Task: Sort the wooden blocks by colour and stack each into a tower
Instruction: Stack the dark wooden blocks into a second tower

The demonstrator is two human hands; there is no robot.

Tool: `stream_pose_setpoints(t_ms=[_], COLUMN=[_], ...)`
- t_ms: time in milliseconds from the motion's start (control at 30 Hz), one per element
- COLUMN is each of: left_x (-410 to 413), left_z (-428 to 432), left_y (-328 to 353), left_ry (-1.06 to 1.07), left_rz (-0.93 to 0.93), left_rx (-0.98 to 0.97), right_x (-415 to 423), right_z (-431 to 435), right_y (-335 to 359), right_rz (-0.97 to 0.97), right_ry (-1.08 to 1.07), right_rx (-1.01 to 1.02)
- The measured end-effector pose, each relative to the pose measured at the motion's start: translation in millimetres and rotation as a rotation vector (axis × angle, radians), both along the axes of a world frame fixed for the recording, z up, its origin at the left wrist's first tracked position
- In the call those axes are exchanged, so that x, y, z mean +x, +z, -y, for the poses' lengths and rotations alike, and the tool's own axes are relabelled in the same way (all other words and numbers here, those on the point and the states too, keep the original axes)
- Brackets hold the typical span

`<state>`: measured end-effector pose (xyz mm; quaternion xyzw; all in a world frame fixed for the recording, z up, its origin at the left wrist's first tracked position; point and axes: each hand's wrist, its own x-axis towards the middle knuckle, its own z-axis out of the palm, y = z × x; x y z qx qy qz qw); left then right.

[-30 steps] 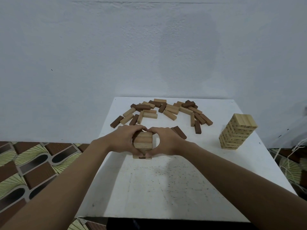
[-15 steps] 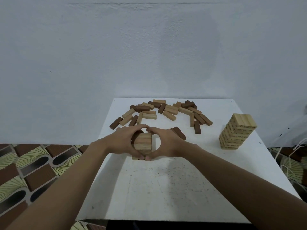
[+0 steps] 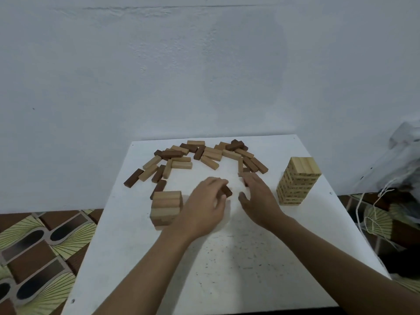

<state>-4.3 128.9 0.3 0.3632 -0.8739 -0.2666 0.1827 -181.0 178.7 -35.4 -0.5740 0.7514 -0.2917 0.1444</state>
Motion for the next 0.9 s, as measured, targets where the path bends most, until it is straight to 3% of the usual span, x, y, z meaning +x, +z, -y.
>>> stream_pose_setpoints(t_ms=[200,333,900], left_x=[-41.3,-44.1,2.0], left_z=[-7.7,-12.7,-45.1], left_y=[-53.3,-69.1,-104.3], left_ry=[0.044,0.064,0.043], left_rz=[0.286,0.357,-0.013], left_rx=[0.056,0.059,-0.083], right_x=[-18.6,-23.1,1.8], right_z=[9.5,3.9,-38.8], right_y=[-10.3,-17.9,-43.3], right_rz=[-0.14,-0.104,-0.154], right_ry=[0.079,0.07,0.209], right_rx=[0.165,0.255,-0.114])
